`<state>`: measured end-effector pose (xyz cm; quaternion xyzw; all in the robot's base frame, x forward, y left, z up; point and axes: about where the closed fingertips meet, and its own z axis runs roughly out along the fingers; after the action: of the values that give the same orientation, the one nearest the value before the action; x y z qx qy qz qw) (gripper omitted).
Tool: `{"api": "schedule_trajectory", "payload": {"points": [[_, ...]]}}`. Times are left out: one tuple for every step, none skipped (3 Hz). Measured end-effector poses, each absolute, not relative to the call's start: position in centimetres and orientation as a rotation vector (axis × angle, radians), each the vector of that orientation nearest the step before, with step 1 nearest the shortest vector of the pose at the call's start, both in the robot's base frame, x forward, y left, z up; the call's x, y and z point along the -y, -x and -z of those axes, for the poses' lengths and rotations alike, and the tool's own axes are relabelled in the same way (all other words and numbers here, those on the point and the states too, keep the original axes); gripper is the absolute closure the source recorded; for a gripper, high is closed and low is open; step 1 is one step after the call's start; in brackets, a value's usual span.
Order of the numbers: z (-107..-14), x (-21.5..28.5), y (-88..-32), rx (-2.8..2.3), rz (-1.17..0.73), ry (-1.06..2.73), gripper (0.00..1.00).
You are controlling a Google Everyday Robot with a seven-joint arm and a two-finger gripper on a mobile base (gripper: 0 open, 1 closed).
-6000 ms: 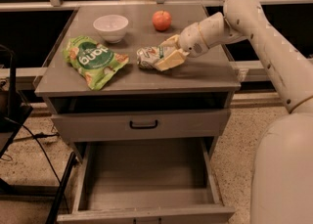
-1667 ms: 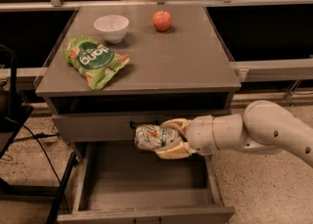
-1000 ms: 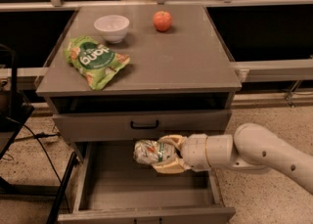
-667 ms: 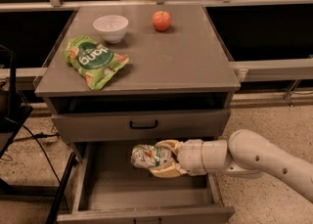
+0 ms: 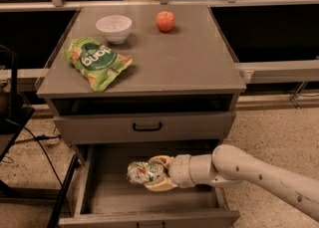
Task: Place 7up can into middle drawer
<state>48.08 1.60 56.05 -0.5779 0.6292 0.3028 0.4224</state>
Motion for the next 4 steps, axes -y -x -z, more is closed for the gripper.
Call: {"api": "schedule_trajectory", "payload": {"points": [[-56.0, -1.6, -48.1, -1.575, -0.758, 1.447, 1.0], [-55.2, -2.3, -48.2, -1.559, -0.774, 1.448, 1.0], [-52.9, -2.8, -48.9, -1.538, -0.784, 1.453, 1.0], [-50.1, -3.3, -49.8, -1.525, -0.794, 1.457, 1.0]]}}
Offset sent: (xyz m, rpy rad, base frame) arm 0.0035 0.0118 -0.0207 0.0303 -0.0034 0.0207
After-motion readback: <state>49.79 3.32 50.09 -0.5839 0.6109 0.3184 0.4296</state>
